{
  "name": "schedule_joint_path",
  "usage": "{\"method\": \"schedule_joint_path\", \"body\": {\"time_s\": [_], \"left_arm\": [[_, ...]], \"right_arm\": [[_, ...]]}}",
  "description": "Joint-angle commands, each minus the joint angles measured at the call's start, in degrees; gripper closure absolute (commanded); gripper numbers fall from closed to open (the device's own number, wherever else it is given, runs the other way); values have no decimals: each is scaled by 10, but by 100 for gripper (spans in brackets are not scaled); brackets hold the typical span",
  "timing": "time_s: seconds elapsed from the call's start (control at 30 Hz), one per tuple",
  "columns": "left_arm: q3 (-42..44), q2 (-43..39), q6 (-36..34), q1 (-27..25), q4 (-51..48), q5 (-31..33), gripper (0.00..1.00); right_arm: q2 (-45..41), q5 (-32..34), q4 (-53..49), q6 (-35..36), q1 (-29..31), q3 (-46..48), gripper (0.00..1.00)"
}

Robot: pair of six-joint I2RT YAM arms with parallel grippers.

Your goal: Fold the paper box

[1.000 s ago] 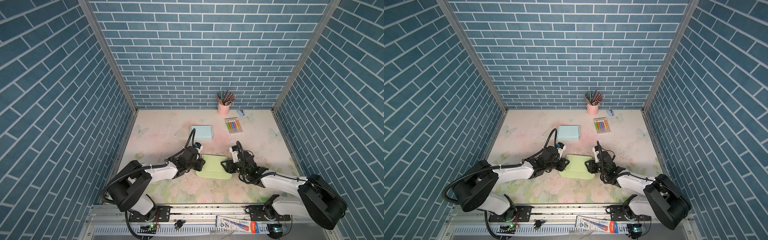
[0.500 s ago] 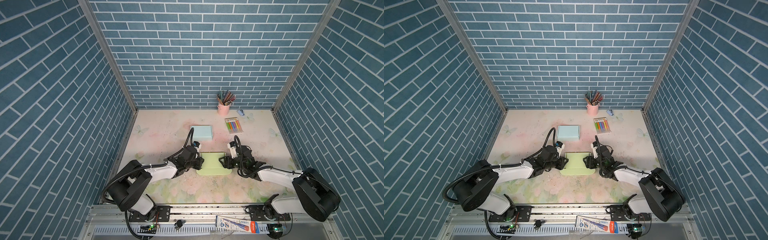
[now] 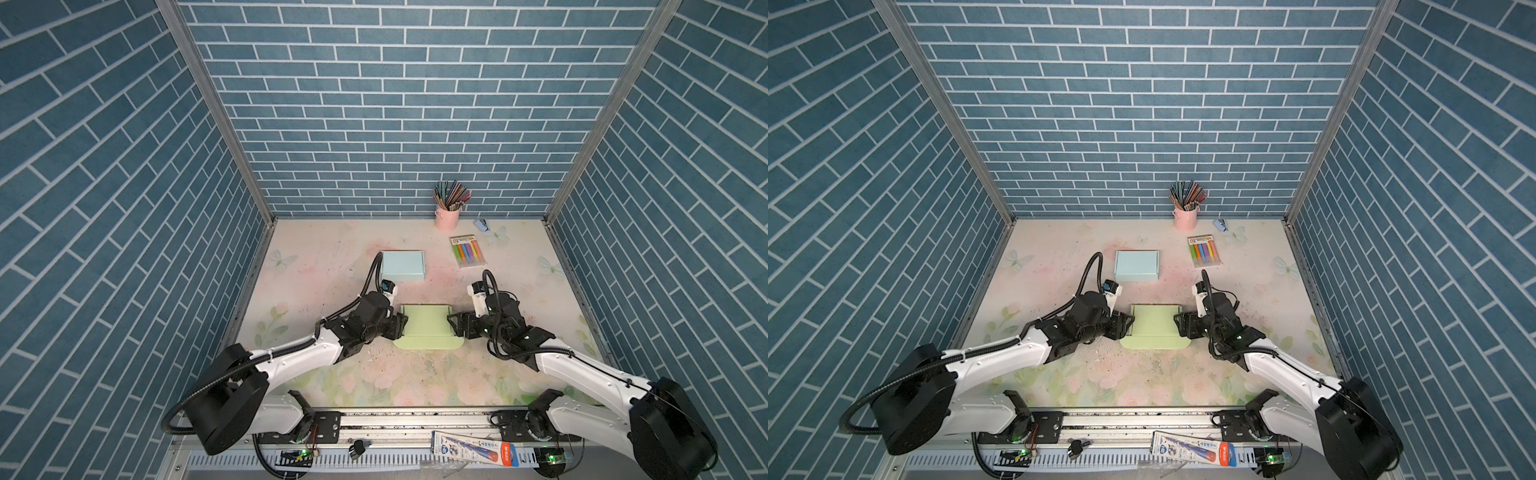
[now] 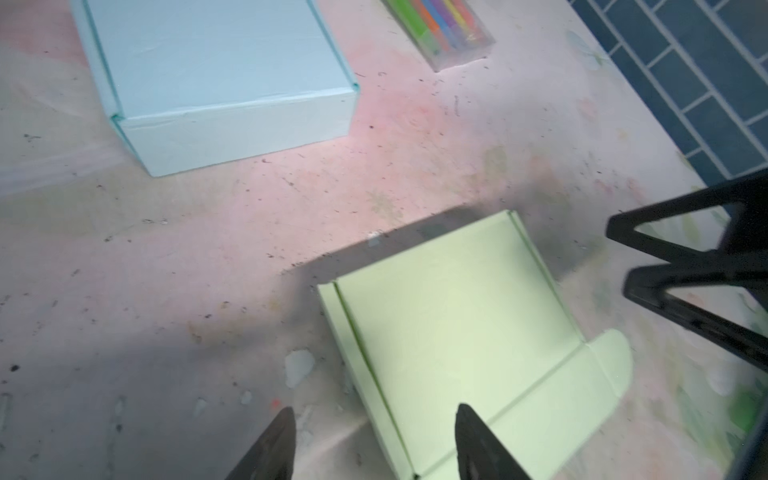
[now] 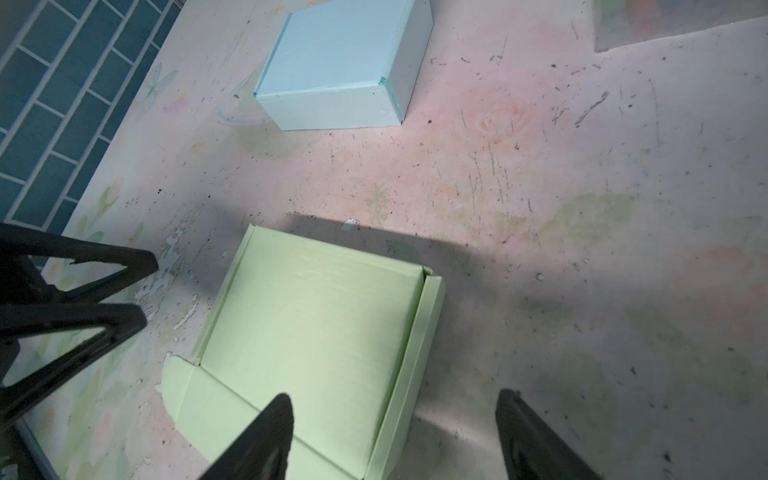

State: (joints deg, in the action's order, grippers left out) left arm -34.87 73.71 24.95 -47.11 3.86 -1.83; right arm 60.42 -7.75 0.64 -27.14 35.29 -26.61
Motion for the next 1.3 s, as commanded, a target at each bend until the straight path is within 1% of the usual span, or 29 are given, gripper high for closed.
{"method": "schedule_joint_path", "body": {"time_s": [0.0, 0.13, 0.23, 0.37, 0.53, 1.0, 1.1, 1.27], "left_arm": [[1, -20, 35, -50, -60, 45, 39], [12, -27, 72, -92, -59, 53, 38], [23, -22, 86, -102, -45, 48, 34], [37, -12, 92, -105, -15, 32, 33], [40, 4, 93, -105, -11, 37, 30], [60, 22, 97, -105, 23, 26, 29], [61, 21, 98, -105, 27, 24, 29], [65, 6, 96, -103, 22, 31, 29]], "right_arm": [[-47, -16, -59, -8, 7, 7, 23], [-66, -21, -78, -36, 42, 11, 23], [-56, -17, -75, -50, 65, 14, 23], [-42, -17, -58, -58, 77, 21, 24], [-24, -22, -35, -65, 84, 31, 24], [7, -32, 3, -86, 103, 57, 24], [-2, -18, -7, -87, 106, 55, 25], [-48, 33, -61, -76, 110, 40, 25]]}}
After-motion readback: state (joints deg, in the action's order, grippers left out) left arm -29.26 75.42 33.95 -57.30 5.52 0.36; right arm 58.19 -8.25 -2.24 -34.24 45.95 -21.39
